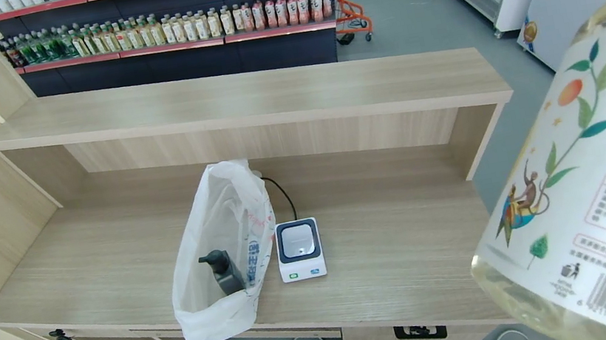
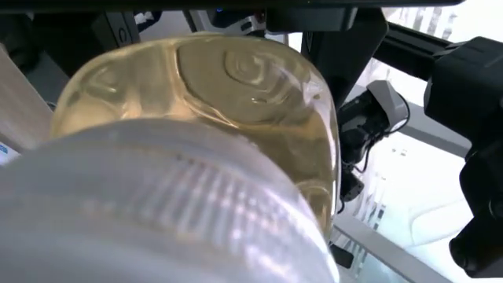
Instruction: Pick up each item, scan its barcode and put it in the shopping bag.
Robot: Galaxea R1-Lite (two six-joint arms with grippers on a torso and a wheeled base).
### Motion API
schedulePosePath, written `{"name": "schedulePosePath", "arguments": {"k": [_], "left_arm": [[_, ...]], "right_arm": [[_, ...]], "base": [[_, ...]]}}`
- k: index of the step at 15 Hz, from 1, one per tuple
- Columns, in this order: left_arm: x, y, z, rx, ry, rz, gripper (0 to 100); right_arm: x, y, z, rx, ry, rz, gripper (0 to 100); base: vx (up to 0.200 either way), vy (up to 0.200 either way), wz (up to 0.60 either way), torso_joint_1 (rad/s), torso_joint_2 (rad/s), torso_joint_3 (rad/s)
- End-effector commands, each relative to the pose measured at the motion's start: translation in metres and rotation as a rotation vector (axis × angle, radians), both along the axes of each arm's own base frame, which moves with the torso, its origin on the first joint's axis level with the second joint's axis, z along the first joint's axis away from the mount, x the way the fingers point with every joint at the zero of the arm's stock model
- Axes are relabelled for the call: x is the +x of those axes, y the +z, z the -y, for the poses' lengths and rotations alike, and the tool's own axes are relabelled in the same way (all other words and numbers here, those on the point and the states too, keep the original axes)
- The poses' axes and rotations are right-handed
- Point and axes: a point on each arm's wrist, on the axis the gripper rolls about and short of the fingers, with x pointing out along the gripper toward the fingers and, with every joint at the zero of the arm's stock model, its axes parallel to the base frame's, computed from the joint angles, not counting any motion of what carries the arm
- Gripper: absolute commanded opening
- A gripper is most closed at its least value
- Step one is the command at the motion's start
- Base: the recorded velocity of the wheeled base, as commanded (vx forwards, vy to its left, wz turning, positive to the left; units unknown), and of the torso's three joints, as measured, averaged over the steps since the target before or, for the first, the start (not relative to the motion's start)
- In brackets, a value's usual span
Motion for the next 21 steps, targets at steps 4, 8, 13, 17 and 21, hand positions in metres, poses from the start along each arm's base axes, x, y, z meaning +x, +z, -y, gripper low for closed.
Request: {"name": "schedulePosePath", "arguments": {"k": [4, 8, 13, 17, 21], "left_arm": [[0.0, 0.0, 0.0, 0.0, -0.001, 0.003, 0], [0.0, 0.0, 0.0, 0.0, -0.001, -0.001, 0], [0.0, 0.0, 0.0, 0.0, 0.001, -0.001, 0], [0.0, 0.0, 0.0, 0.0, -0.001, -0.001, 0], [0.0, 0.0, 0.0, 0.0, -0.001, -0.001, 0]], "right_arm": [[-0.008, 0.001, -0.004, -0.003, 0.053, -0.007, 0], [-0.011, 0.002, -0.002, -0.005, 0.052, -0.01, 0], [-0.013, 0.001, 0.0, -0.003, 0.052, -0.007, 0], [-0.014, 0.001, 0.0, -0.003, 0.049, -0.007, 0], [-0.008, -0.006, 0.007, -0.023, -0.078, 0.0, 0]], "base": [[0.0, 0.0, 0.0, 0.0, 0.0, 0.0], [0.0, 0.0, 0.0, 0.0, 0.0, 0.0], [0.0, 0.0, 0.0, 0.0, 0.0, 0.0], [0.0, 0.0, 0.0, 0.0, 0.0, 0.0], [0.0, 0.0, 0.0, 0.0, 0.0, 0.0]]}}
